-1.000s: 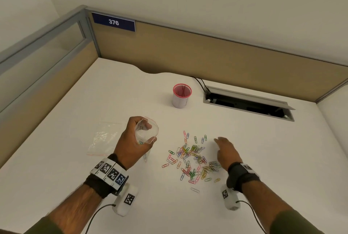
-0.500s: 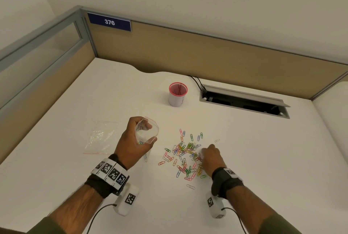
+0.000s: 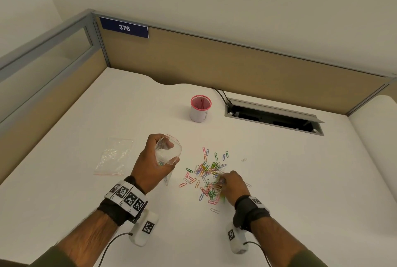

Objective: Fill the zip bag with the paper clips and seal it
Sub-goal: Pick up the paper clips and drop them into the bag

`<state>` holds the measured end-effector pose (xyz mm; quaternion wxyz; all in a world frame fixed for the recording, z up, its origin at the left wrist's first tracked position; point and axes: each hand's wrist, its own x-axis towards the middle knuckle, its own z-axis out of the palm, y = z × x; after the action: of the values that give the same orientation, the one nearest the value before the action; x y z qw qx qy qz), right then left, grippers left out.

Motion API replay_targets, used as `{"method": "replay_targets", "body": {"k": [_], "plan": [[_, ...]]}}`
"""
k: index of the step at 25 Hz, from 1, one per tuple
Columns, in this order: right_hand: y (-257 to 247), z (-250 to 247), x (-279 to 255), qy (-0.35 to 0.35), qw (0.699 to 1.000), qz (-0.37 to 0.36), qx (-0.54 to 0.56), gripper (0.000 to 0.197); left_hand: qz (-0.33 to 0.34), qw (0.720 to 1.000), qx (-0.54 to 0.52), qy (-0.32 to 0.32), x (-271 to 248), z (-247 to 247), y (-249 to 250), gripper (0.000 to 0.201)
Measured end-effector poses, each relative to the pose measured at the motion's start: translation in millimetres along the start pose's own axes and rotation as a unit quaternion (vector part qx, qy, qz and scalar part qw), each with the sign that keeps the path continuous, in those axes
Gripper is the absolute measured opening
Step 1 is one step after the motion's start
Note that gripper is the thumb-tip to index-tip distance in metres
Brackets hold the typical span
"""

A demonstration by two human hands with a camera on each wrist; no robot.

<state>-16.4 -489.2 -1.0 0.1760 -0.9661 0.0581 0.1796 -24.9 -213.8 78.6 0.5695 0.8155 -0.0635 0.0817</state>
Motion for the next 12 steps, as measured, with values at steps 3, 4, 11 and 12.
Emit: {"method": "replay_targets", "body": {"k": [3, 4, 11, 12], "plan": [[-4.2, -14.8, 15.4, -0.010, 1.000, -0.027, -0.003, 0.044, 0.002, 1.000, 0.009, 0.000, -1.9, -0.6, 0.8, 0.054], [-3.2, -17.8, 19.5, -0.027, 0.998, -0.042, -0.026, 0.052, 0.003, 1.000, 0.009, 0.001, -2.7, -0.8, 0.9, 0.054], [-14.0, -9.7, 9.0, -0.082, 0.975, -0.165, -0.128, 0.048, -0.001, 1.000, 0.005, 0.003, -6.5, -3.9, 0.2, 0.054], [-11.3, -9.0, 6.6, -0.088, 0.973, -0.174, -0.121, 0.050, -0.002, 1.000, 0.007, 0.005, -6.5, -4.1, -0.2, 0.054]]}}
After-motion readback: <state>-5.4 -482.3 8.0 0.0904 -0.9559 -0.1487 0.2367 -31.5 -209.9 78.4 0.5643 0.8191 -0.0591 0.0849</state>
